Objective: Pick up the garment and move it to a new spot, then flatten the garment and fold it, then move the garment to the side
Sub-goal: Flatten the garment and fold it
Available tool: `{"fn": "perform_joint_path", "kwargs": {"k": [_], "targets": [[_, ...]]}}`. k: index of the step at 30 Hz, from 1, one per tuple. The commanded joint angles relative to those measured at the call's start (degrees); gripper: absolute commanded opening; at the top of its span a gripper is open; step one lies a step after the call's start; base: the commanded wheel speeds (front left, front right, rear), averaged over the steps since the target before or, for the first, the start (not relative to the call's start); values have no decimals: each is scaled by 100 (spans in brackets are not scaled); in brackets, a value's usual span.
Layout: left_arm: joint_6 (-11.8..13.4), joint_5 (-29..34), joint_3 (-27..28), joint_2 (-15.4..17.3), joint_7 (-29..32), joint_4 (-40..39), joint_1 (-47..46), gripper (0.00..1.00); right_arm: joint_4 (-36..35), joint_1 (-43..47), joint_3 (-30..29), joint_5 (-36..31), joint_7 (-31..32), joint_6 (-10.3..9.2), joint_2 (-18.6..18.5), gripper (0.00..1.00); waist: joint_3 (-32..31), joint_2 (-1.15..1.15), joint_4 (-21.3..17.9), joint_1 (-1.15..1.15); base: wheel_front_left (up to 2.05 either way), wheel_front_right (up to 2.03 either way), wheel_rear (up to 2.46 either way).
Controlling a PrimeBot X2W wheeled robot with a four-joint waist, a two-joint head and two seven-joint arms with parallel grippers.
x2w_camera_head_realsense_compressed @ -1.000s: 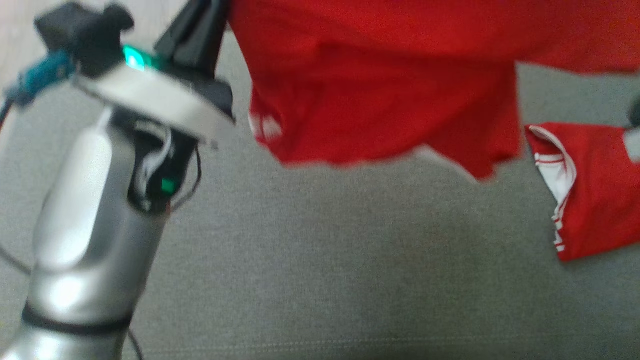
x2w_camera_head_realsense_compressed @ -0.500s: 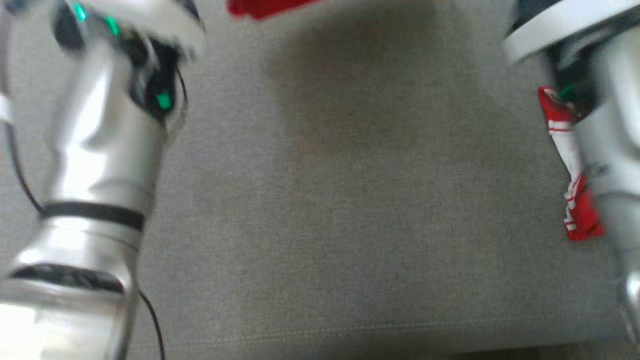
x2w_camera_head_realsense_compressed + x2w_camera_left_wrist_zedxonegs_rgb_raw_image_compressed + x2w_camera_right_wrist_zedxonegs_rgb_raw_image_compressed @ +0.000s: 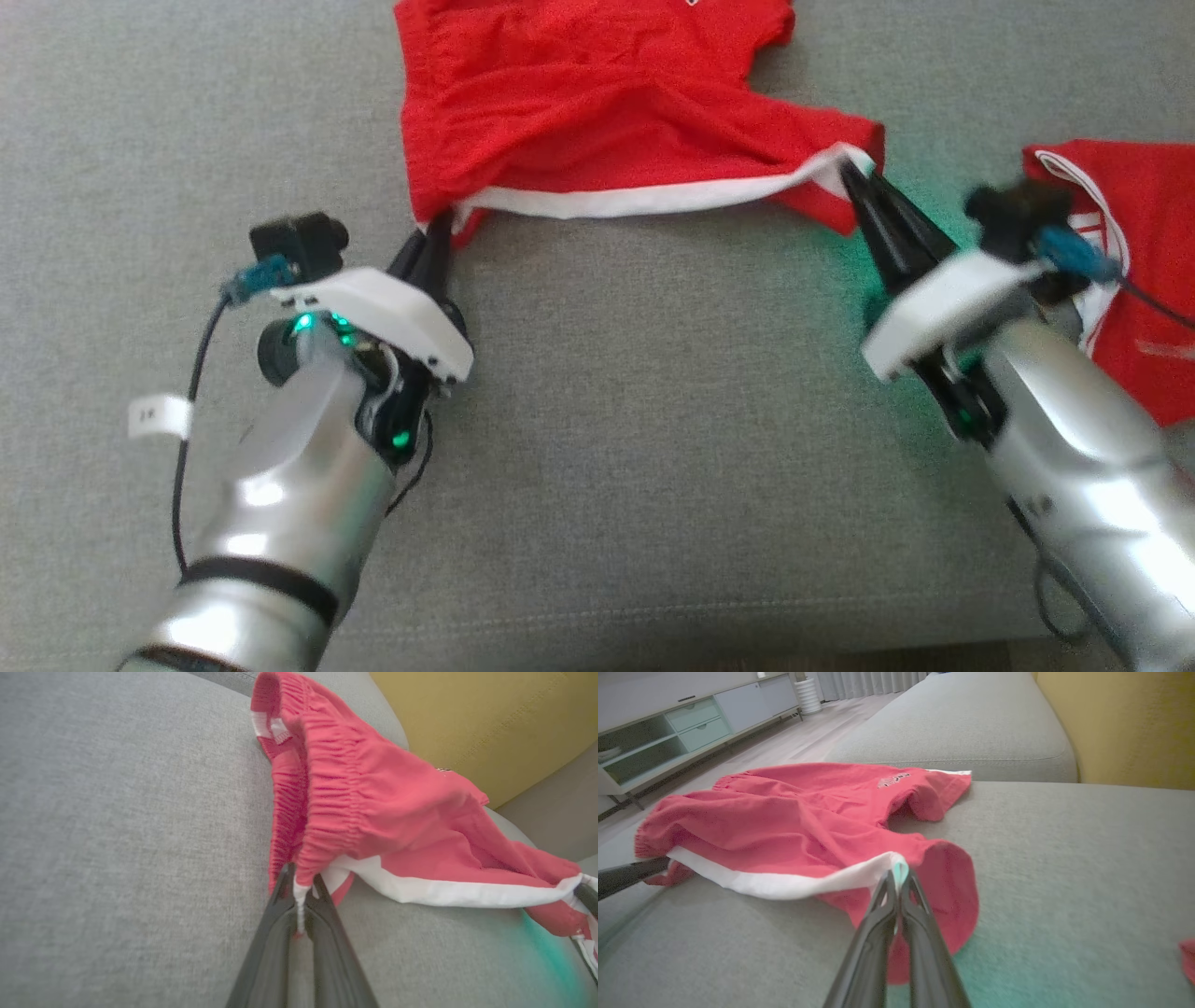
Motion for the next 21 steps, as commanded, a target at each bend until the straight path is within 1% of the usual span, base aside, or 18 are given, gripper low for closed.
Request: {"fn": "perform_joint_path", "kwargs": {"k": [1,5,8,10,14,17,21], "targets": [[-34,7,40,238,-64,-257,92,0,-248,249,-4,40,-101,-4,-155,0,-42,0,30,0,0,0,0],[-34,136,20,500,-84,-899,737,0,-799,960,-324,-124,-187,-4,-462,0,-180,0,74,0,0,0,0],[-8,316,119,668,-86,-1530,1338,0,-1257,1633,-723,-272,-207,-4,-587,0,-324,0,101,0,0,0,0],[73,414,120,757,-87,-1963,1802,0,-1612,2116,-1035,-375,-187,-4,-606,0,-427,0,117,0,0,0,0],[345,492,2,950,8,-2896,2667,0,-2456,3108,-1671,-693,105,-4,-591,0,-590,0,182,0,0,0,0],[594,463,-67,1123,292,-3690,3230,0,-3193,3817,-2166,-950,428,-4,-510,0,-674,0,217,0,0,0,0],[943,393,-122,1350,724,-4721,3848,0,-4134,4611,-2754,-1257,946,-4,-298,0,-764,0,234,0,0,0,0]]}}
